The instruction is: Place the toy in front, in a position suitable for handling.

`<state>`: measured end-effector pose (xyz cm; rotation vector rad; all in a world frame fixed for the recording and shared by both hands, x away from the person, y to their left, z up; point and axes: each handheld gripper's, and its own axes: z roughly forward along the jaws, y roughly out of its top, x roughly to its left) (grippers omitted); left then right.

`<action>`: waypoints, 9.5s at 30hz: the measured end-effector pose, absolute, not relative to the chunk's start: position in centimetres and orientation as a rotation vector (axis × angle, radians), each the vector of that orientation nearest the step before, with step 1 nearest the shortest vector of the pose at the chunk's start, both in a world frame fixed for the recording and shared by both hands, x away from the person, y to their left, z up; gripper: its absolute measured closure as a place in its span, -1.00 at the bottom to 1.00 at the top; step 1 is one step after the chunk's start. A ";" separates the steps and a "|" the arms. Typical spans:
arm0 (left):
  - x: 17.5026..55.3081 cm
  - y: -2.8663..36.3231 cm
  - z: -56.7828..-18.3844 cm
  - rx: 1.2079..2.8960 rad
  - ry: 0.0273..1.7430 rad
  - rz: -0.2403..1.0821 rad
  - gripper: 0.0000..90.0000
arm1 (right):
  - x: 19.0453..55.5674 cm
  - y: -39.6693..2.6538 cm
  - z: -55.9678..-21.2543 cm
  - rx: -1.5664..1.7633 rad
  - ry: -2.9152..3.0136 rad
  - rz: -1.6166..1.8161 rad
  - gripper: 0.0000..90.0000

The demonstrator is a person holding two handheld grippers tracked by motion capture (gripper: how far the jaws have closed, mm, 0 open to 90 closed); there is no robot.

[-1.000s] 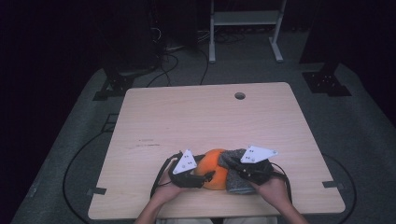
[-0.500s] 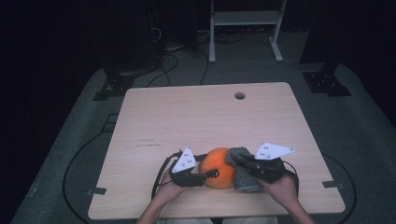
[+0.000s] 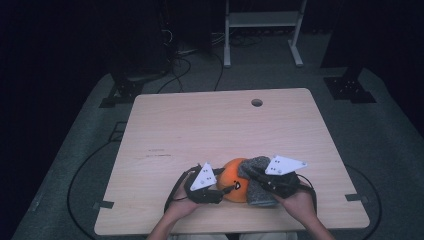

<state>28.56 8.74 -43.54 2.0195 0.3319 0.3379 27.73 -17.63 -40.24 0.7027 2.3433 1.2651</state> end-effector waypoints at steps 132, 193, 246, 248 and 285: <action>30.2 7.4 -43.0 1.914 0.524 0.339 -0.77 | 28.5 -19.4 -41.0 0.831 2.330 1.380 0.80; 30.0 8.1 -43.6 1.976 0.450 0.465 -0.79 | 28.5 -19.4 -40.7 0.776 2.329 1.384 0.80; 29.6 9.3 -42.4 1.944 0.485 0.436 -0.17 | 27.6 -18.9 -39.6 0.723 2.327 1.415 0.80; 29.7 9.4 -42.5 1.942 0.491 0.425 -0.18 | 28.2 -19.3 -40.4 0.757 2.341 1.397 0.80; 29.5 7.9 -42.9 1.957 0.472 0.396 -0.34 | 27.4 -17.8 -38.9 0.676 2.373 1.367 0.80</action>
